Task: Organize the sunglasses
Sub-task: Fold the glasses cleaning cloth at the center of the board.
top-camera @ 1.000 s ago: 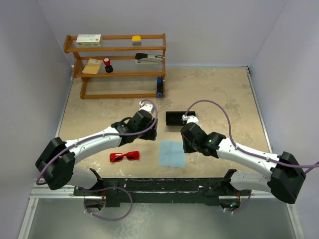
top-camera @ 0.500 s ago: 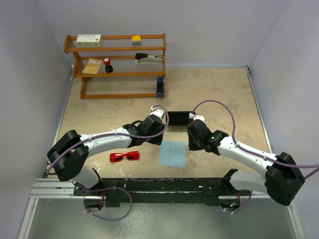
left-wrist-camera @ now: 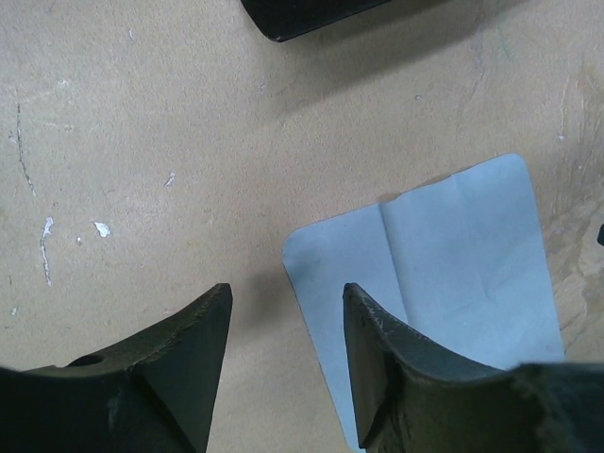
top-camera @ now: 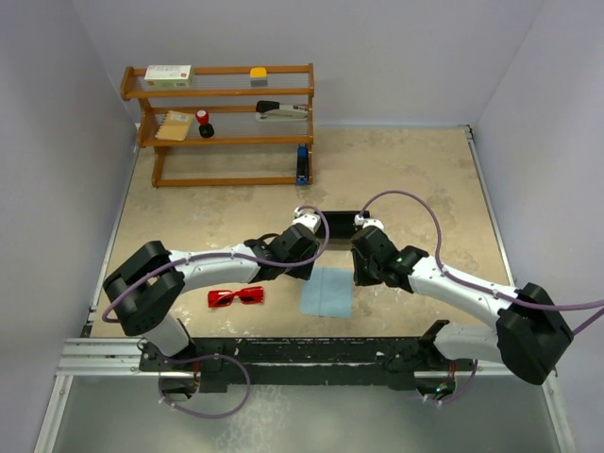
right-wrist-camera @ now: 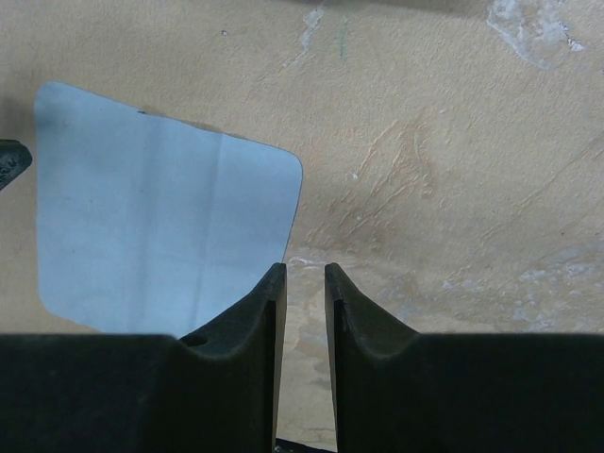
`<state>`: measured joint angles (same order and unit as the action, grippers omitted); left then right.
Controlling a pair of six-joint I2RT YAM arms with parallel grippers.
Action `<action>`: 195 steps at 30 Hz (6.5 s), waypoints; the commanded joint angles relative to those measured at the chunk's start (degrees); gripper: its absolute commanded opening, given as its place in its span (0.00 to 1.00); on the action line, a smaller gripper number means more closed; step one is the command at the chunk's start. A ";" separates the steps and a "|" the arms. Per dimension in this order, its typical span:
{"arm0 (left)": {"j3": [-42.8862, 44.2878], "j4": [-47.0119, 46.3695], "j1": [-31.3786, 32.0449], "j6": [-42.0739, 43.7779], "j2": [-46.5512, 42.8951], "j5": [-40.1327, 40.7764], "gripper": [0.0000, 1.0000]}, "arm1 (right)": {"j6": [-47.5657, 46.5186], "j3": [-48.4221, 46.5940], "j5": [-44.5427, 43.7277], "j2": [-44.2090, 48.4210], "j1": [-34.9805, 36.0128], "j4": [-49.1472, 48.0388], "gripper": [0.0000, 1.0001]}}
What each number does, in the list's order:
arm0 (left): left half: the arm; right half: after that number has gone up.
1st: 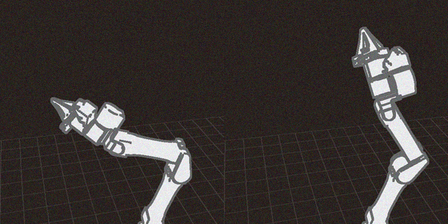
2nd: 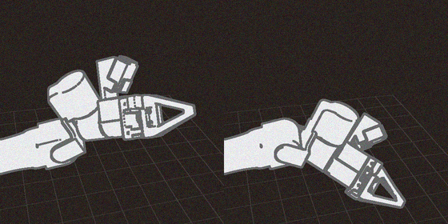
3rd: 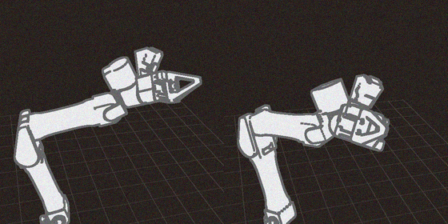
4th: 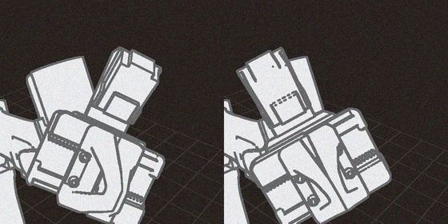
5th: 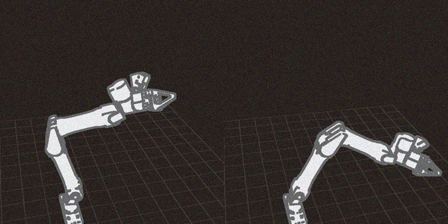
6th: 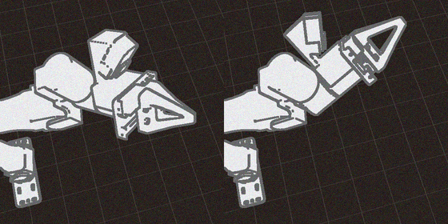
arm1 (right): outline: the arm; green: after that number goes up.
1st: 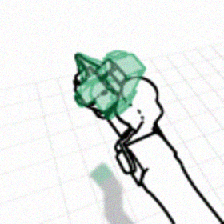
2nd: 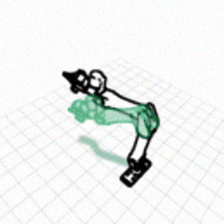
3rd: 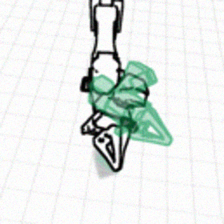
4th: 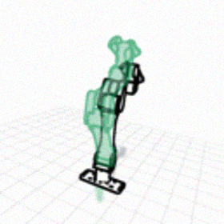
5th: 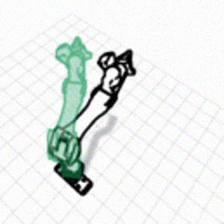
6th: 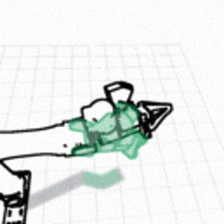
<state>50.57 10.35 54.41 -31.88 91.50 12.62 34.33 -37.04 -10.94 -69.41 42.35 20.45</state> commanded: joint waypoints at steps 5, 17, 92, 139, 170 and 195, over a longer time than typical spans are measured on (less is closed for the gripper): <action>2.18 -3.57 0.11 0.38 2.28 0.94 0.42 | -0.43 -0.23 0.09 -0.02 -0.17 -0.48 0.26; 1.98 -5.16 0.14 0.22 4.29 -0.19 0.41 | -0.09 0.34 0.12 0.50 -0.17 -0.31 0.26; 2.41 -1.69 0.57 0.62 2.99 0.56 0.00 | -4.23 -3.90 3.23 -12.75 -2.04 -11.53 0.27; 3.58 0.02 0.68 0.36 -0.63 0.59 0.00 | -5.83 -5.54 3.23 -8.59 -2.02 -9.22 0.00; -4.05 -5.54 1.35 -1.91 -5.64 -1.52 0.00 | -5.76 1.15 5.77 -1.54 -1.36 -9.37 0.00; -8.05 -6.66 3.87 -4.53 -8.32 -0.40 0.00 | -2.35 4.04 3.69 0.49 3.75 -9.15 0.00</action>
<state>43.40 6.44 57.58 -34.61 85.43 11.33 30.87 -33.80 -6.46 -70.57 45.50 11.25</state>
